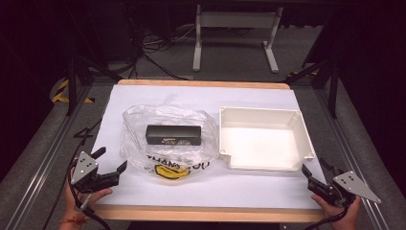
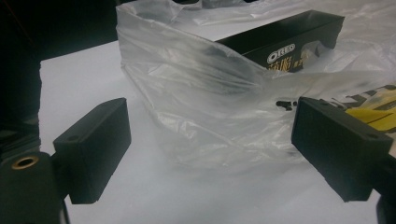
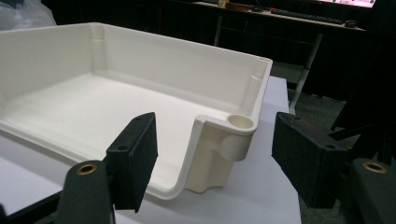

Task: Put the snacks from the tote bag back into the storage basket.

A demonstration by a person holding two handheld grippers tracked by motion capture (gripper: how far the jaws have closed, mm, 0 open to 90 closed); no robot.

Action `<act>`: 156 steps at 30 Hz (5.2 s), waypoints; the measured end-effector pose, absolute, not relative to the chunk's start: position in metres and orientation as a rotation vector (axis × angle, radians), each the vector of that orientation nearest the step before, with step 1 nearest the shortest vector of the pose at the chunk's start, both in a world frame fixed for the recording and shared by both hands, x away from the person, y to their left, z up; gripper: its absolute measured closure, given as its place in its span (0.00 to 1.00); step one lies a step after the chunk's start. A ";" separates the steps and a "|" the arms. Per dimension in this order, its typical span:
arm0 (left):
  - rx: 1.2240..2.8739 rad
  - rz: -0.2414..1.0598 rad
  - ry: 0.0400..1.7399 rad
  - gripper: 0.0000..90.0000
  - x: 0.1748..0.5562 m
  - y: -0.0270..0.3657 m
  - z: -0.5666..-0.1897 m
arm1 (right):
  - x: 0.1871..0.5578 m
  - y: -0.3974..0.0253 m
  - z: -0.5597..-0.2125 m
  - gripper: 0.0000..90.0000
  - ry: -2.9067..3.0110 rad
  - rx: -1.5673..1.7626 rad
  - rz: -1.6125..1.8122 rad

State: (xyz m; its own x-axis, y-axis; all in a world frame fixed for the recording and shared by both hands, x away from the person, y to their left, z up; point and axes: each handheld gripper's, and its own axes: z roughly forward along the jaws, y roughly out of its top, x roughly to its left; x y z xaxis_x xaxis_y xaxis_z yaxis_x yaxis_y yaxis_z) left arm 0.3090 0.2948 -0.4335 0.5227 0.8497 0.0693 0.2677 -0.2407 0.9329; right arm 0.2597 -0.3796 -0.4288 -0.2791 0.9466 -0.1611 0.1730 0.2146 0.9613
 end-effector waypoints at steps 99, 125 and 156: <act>1.864 0.696 0.864 0.15 0.320 0.277 -0.433 | 0.437 -0.189 -0.326 0.50 2.402 0.463 1.222; 1.855 0.697 0.899 0.15 0.317 0.279 -0.433 | 0.468 -0.113 -0.343 0.48 2.644 0.227 1.097; 1.880 0.693 0.905 0.15 0.306 0.280 -0.437 | 0.486 -0.072 -0.374 0.47 2.825 0.094 0.781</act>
State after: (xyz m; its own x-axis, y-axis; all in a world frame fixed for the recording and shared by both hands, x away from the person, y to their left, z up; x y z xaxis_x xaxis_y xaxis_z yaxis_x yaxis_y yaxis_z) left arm 0.3063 0.2801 -0.4369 0.5733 0.8139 0.0947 0.3033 -0.3181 0.8982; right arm 0.4857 -0.0725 -0.3736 -0.9762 0.1161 -0.1832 0.0055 0.8575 0.5144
